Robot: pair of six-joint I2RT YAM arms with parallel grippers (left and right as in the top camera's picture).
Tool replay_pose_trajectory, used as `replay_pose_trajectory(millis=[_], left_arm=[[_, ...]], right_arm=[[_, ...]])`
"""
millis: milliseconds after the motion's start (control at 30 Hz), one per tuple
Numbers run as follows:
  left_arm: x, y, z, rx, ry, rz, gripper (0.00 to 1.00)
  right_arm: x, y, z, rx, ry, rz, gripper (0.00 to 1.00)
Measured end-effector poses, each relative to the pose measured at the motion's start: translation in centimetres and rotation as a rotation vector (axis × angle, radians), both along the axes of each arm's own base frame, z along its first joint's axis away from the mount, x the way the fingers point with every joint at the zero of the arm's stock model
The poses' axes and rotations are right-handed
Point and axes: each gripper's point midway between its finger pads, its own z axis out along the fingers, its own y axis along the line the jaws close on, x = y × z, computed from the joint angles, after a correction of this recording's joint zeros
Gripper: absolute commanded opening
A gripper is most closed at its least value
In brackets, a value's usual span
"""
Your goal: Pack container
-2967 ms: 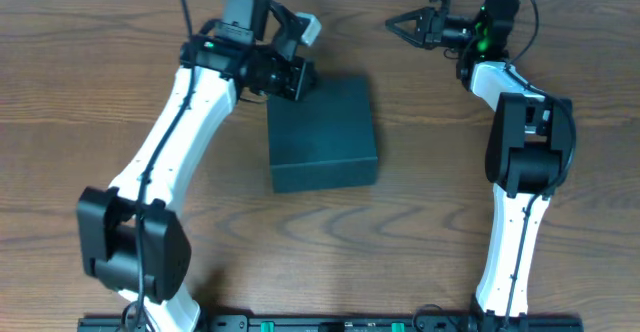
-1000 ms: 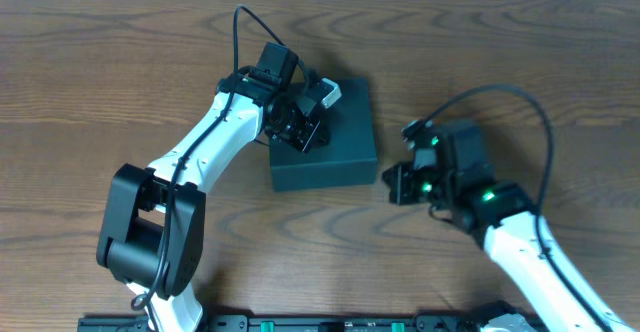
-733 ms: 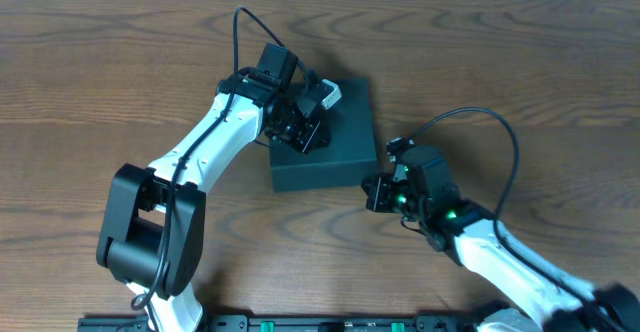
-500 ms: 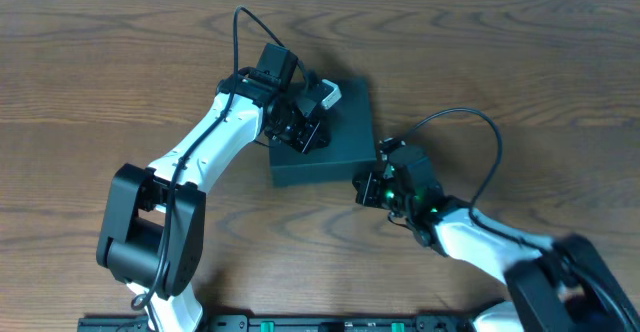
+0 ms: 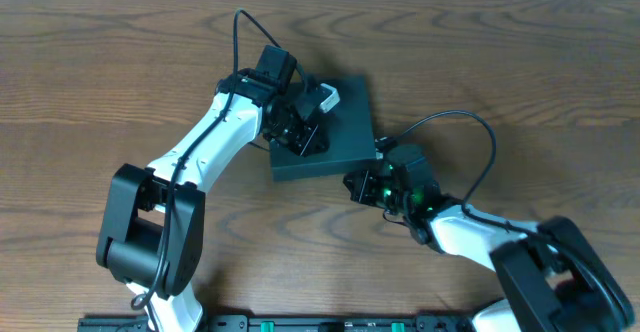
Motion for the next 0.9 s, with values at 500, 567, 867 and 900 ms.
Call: replay_pose_trajectory(millis=[500, 567, 867, 900], left_arm=[[3.9, 5.3, 16.7, -0.123, -0.374, 0.152, 0.76], [3.4, 5.9, 19.4, -0.144, -0.453, 0.165, 0.95], [0.3, 7.0, 25.6, -0.184, -0.629, 0.175, 0.95], [0.2, 7.0, 25.7, -0.184, -0.63, 0.175, 0.95]], right_arm=[[1.3, -9.6, 25.4, 0.105, -0.754, -0.213, 0.99], [0.4, -10.9, 28.3, 0.116, -0.855, -0.256, 0.99], [-2.1, -12.1, 31.9, 0.129, -0.987, -0.288, 0.99], [-2.1, -12.1, 31.6, 0.125, -0.975, -0.289, 0.99]])
